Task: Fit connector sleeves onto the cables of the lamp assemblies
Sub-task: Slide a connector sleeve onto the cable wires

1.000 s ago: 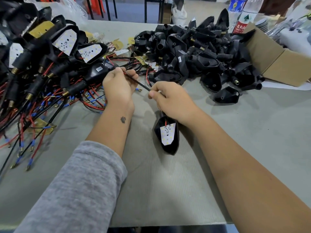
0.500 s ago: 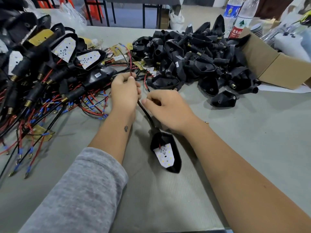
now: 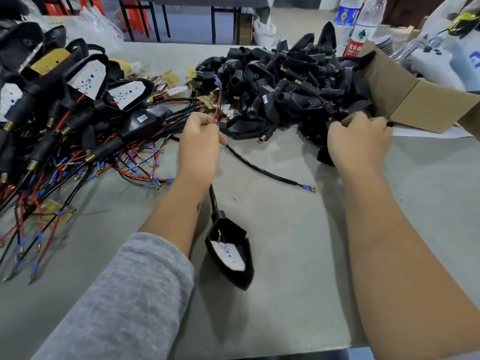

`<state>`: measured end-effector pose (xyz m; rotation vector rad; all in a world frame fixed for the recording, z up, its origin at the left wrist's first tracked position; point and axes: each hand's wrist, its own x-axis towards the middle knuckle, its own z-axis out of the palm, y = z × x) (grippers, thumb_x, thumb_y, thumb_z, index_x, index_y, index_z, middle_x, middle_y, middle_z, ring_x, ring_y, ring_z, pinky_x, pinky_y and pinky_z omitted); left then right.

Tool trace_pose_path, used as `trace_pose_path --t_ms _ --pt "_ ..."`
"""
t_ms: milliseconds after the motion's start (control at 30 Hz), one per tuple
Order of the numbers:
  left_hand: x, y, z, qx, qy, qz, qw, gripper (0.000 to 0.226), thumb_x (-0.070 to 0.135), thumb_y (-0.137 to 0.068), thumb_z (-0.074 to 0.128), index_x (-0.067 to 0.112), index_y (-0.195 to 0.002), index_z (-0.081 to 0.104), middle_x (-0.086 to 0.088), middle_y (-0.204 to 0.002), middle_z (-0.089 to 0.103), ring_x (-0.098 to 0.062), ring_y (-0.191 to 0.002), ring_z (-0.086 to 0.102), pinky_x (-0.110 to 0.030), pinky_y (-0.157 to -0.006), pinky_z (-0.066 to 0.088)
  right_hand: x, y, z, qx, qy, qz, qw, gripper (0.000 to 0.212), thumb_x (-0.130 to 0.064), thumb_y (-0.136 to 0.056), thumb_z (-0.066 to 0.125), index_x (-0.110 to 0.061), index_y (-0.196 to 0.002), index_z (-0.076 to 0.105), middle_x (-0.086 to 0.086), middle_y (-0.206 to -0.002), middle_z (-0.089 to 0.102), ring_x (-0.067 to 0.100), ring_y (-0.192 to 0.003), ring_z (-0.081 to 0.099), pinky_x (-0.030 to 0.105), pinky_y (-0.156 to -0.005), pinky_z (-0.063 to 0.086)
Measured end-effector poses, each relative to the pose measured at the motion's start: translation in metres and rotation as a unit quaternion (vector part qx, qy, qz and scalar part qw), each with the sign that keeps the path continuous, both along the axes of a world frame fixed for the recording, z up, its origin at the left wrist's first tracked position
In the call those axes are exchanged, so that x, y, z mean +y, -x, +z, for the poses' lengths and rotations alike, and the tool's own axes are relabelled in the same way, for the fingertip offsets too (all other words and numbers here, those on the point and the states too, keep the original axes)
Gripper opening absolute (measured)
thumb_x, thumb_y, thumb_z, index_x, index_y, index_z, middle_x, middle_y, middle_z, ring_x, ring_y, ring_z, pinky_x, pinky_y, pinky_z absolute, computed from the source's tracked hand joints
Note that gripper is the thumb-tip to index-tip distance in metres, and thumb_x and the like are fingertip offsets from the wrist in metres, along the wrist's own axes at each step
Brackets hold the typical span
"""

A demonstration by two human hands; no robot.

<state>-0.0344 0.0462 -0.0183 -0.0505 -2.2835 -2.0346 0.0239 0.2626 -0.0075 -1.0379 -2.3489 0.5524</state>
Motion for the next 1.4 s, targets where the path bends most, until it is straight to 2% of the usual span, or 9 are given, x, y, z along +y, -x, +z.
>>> trace_pose_path --t_ms 267,500,767,867,967,1033,1100,1267,1400 --pt "-0.001 -0.001 -0.004 0.032 -0.007 -0.012 0.999 0.010 0.023 -0.093 0.051 0.023 -0.083 0.048 0.007 -0.064 0.058 -0.006 -0.044 0.036 -0.027 -0.050 0.031 0.000 0.004 -0.011 -0.101 0.023 0.032 0.994 0.052 -0.036 -0.100 0.024 -0.009 -0.133 0.054 0.016 -0.140 0.044 0.033 -0.132 0.030 0.044 -0.108 0.022" --pt "0.000 -0.001 -0.006 0.038 0.026 -0.028 0.999 0.019 0.028 -0.096 0.052 0.016 -0.081 0.046 0.007 -0.063 0.056 -0.002 -0.042 0.035 -0.025 -0.056 0.036 0.004 0.007 -0.013 -0.098 0.026 0.027 0.995 0.056 -0.041 -0.100 0.021 -0.012 -0.133 0.056 0.014 -0.142 0.044 0.033 -0.133 0.030 0.044 -0.109 0.020" --pt "0.002 -0.001 -0.006 0.036 0.083 -0.052 0.995 0.018 0.029 -0.096 0.051 0.019 -0.081 0.049 0.006 -0.065 0.060 0.001 -0.042 0.037 -0.012 -0.044 0.033 -0.005 0.008 -0.012 0.008 -0.057 0.015 0.998 0.039 -0.031 -0.099 0.038 -0.007 -0.103 0.068 0.017 -0.113 0.061 0.037 -0.113 0.046 0.044 -0.095 0.036" --pt "0.001 -0.002 -0.006 0.036 0.080 -0.051 0.995 0.018 0.031 -0.096 0.050 0.018 -0.084 0.049 0.004 -0.067 0.057 0.002 -0.044 0.040 -0.016 -0.050 0.037 -0.008 0.008 -0.007 0.064 -0.103 0.006 0.993 0.025 -0.027 -0.096 0.049 -0.012 -0.112 0.062 0.015 -0.113 0.061 0.036 -0.110 0.049 0.043 -0.092 0.038" --pt "0.001 -0.002 -0.006 0.037 0.056 -0.051 0.996 0.021 0.034 -0.095 0.050 0.018 -0.082 0.047 -0.002 -0.069 0.049 -0.011 -0.058 0.041 -0.029 -0.060 0.038 -0.016 0.008 -0.001 0.156 -0.160 0.056 0.973 0.018 -0.026 -0.089 0.058 -0.012 -0.098 0.052 0.009 -0.099 0.059 0.030 -0.094 0.053 0.038 -0.079 0.038" --pt "0.000 -0.002 -0.006 0.033 0.044 -0.053 0.997 0.024 0.036 -0.095 0.050 0.018 -0.081 0.045 -0.004 -0.071 0.044 -0.017 -0.062 0.037 -0.033 -0.061 0.034 -0.030 0.009 0.000 0.218 -0.118 0.131 0.960 0.020 -0.026 -0.087 0.062 -0.017 -0.086 0.044 -0.002 -0.080 0.052 0.018 -0.074 0.049 0.029 -0.065 0.034" --pt "0.001 -0.002 -0.007 0.030 0.044 -0.049 0.997 0.026 0.038 -0.095 0.051 0.018 -0.080 0.045 -0.004 -0.071 0.045 -0.017 -0.062 0.037 -0.033 -0.061 0.035 -0.052 0.009 -0.001 0.263 0.007 0.213 0.941 0.026 -0.024 -0.084 0.065 -0.019 -0.084 0.039 -0.011 -0.069 0.046 0.010 -0.063 0.044 0.026 -0.060 0.036" --pt "0.000 0.000 -0.008 0.057 0.064 -0.042 0.995 0.016 0.036 -0.096 0.053 0.023 -0.088 0.058 0.013 -0.065 0.048 -0.005 -0.060 0.044 -0.028 -0.062 0.037 -0.090 0.017 -0.010 0.220 0.179 0.312 0.907 0.025 -0.016 -0.080 0.074 -0.020 -0.091 0.052 -0.010 -0.068 0.049 -0.001 -0.057 0.045 0.017 -0.061 0.042" --pt "-0.001 -0.001 -0.009 0.090 0.076 -0.049 0.992 0.030 0.035 -0.099 0.051 0.020 -0.077 0.064 0.014 -0.043 0.041 -0.001 -0.047 0.036 -0.026 -0.056 0.031 -0.087 0.020 -0.009 0.199 0.229 0.349 0.887 0.011 -0.009 -0.083 0.072 -0.010 -0.093 0.069 0.006 -0.079 0.063 0.016 -0.071 0.057 0.038 -0.079 0.053"
